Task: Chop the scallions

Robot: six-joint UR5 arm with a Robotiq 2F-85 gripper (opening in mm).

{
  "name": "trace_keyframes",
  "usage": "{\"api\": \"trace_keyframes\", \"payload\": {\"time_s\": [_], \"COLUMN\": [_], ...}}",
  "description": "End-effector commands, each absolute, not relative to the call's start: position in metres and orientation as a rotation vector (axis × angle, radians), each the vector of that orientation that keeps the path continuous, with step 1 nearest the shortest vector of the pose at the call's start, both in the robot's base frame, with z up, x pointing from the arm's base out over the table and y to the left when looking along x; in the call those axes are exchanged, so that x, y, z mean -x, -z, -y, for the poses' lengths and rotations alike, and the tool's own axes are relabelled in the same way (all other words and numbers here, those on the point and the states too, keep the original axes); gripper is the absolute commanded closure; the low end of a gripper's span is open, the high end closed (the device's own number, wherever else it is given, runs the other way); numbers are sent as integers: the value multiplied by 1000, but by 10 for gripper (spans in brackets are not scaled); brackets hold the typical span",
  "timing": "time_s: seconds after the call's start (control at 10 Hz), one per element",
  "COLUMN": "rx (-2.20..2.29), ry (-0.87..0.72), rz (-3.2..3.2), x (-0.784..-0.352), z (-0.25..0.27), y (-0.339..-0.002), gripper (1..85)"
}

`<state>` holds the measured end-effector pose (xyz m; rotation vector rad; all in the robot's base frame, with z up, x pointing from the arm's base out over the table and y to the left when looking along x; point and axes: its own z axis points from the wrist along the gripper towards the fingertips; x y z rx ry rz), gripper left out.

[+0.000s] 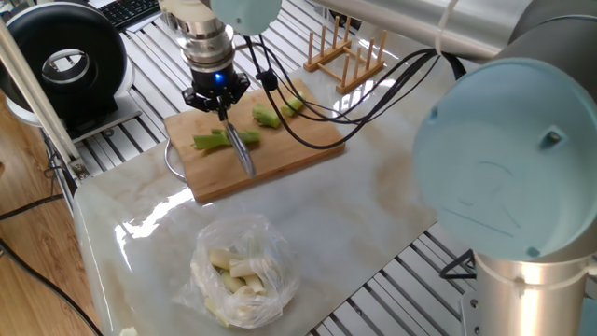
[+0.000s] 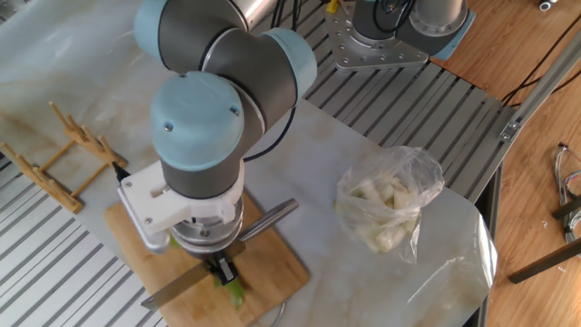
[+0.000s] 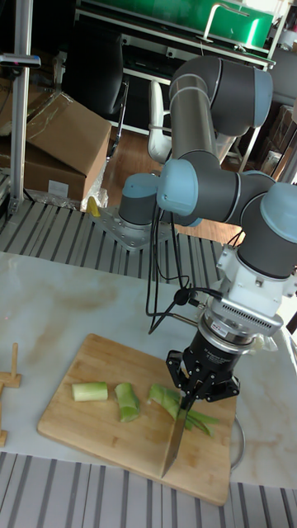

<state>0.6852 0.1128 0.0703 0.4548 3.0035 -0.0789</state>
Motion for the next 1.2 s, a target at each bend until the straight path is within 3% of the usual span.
{"api": "trace_keyframes", "payload": {"time_s": [0.0,0.3,0.7,1.1], "rx": [-437,-459,-469,-488], "ry": [53,7,84,106], "rz": [-3014,-3011,-3005,-2953], "x": [-679,-682,-671,-681], "z": [-113,-116,-117,-110], "y": [-69,-58,-73,-58], "gripper": [847,847,847,847]}}
